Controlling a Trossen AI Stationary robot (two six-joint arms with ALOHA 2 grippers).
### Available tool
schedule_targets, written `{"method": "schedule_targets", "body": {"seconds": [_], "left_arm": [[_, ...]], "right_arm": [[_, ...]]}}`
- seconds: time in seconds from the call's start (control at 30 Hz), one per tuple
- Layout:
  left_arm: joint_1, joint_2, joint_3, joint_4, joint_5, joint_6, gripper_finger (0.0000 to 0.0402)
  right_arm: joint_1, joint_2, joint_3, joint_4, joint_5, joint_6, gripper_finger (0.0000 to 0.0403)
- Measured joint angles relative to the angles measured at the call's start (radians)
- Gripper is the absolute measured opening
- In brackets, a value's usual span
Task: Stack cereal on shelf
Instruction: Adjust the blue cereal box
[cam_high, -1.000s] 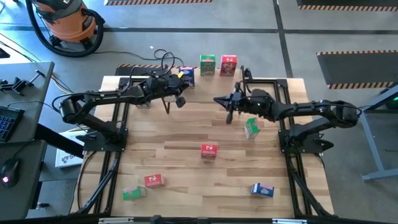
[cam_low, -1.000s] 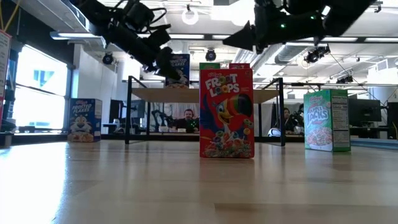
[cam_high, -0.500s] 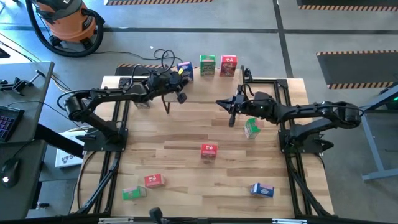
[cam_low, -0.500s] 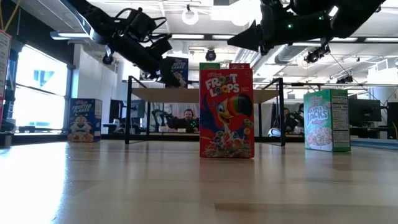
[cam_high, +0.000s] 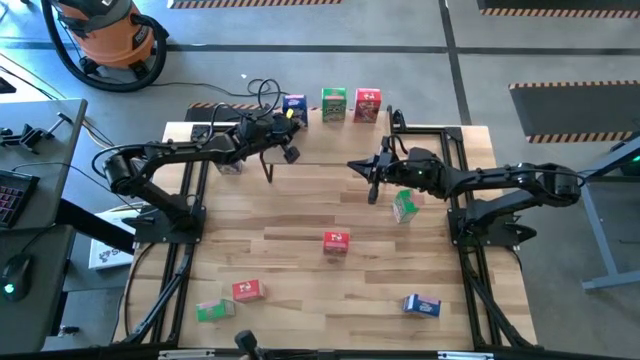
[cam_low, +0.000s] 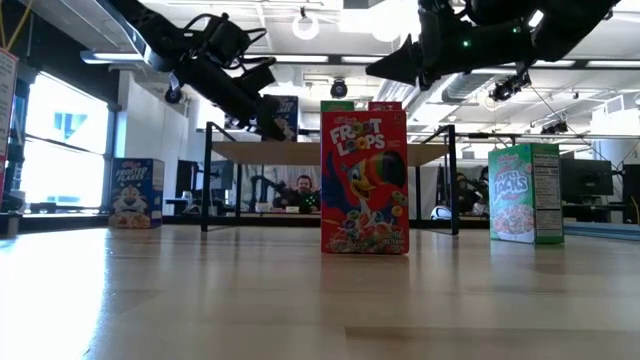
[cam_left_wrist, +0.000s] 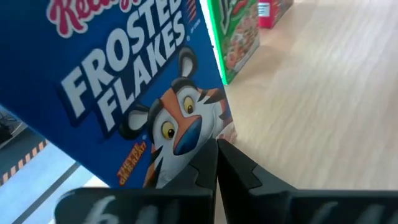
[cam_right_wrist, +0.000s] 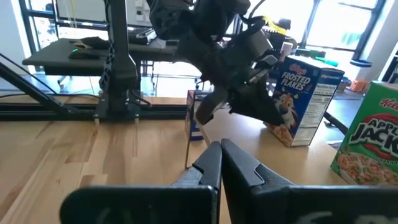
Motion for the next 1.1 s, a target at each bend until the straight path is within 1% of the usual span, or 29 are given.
{"method": "schedule_targets", "body": {"seconds": [0.4, 0.6, 1.03, 1.1], "left_arm": [[0.030, 0.000, 0.000, 0.009, 0.008, -0.016, 0.0000], [0.032, 0.000, 0.000, 0.028, 0.033, -0.017, 0.0000], [0.045, 0.000, 0.000, 0.046, 0.035, -0.018, 0.0000], [0.051, 0.000, 0.000, 0.059, 0.048, -0.018, 0.0000]], "right_arm": [[0.000, 0.000, 0.000, -0.015, 0.000, 0.000, 0.0000], [0.000, 0.000, 0.000, -0.016, -0.003, 0.000, 0.0000], [0.000, 0.000, 0.000, -0.016, -0.011, 0.003, 0.0000], [0.000, 0.000, 0.000, -0.016, -0.011, 0.003, 0.0000]]}}
